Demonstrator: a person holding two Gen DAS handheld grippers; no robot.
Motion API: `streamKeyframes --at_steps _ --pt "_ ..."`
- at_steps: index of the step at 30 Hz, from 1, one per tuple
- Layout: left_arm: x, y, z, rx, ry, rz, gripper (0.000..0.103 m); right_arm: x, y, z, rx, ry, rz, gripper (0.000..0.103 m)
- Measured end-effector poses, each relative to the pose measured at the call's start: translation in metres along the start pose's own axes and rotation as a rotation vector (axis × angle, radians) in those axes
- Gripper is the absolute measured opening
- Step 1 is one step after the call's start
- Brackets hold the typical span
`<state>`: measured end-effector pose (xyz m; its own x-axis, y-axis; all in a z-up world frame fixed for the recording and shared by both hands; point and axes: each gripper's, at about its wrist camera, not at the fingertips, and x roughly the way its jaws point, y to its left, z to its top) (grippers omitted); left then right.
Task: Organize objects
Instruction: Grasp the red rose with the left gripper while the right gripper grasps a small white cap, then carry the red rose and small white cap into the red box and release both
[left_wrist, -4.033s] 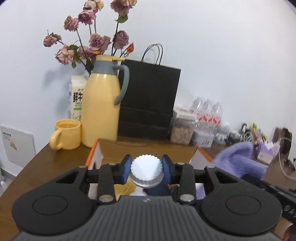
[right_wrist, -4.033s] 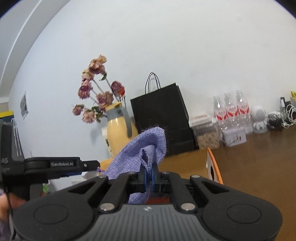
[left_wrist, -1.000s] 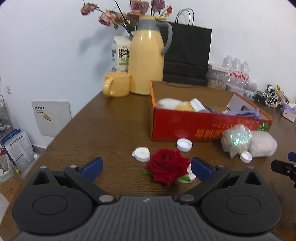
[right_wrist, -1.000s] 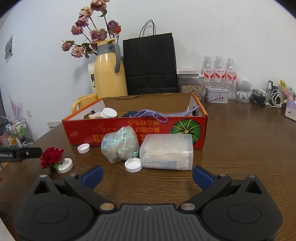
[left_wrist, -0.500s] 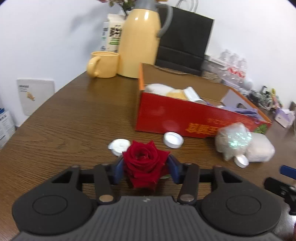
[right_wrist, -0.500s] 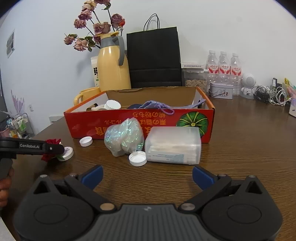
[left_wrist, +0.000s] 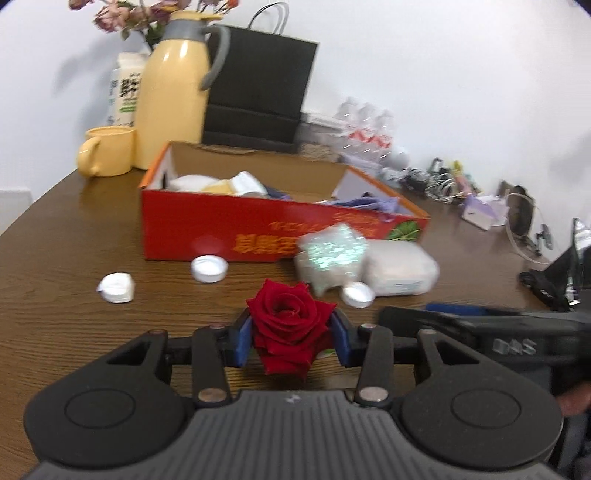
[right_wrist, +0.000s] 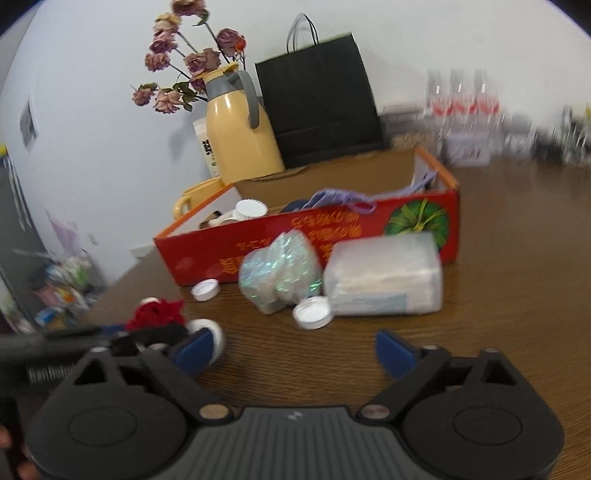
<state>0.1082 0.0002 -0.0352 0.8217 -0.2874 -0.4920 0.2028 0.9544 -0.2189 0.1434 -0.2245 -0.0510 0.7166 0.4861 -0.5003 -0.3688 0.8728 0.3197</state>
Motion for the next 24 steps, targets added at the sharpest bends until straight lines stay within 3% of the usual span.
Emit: streamKeyframes --at_steps 6,8,13,16,24 --pt "-0.003 -0.009 0.001 -0.008 -0.037 -0.039 0.043 0.003 -0.014 0.004 0.208 -0.005 0.167 0.062" --pt "-0.004 -0.01 0.002 -0.022 -0.052 -0.048 0.043 0.004 -0.017 0.005 0.258 -0.009 0.199 0.049" --pt "-0.006 -0.012 0.003 -0.046 -0.082 -0.067 0.043 0.012 -0.027 0.003 0.368 0.0 0.267 0.036" --pt "-0.005 -0.012 0.003 -0.059 -0.08 -0.075 0.043 0.014 -0.026 0.004 0.389 -0.002 0.311 0.015" --pt "-0.008 -0.006 0.005 -0.062 -0.083 -0.043 0.043 0.005 -0.015 0.009 0.298 -0.067 0.268 0.01"
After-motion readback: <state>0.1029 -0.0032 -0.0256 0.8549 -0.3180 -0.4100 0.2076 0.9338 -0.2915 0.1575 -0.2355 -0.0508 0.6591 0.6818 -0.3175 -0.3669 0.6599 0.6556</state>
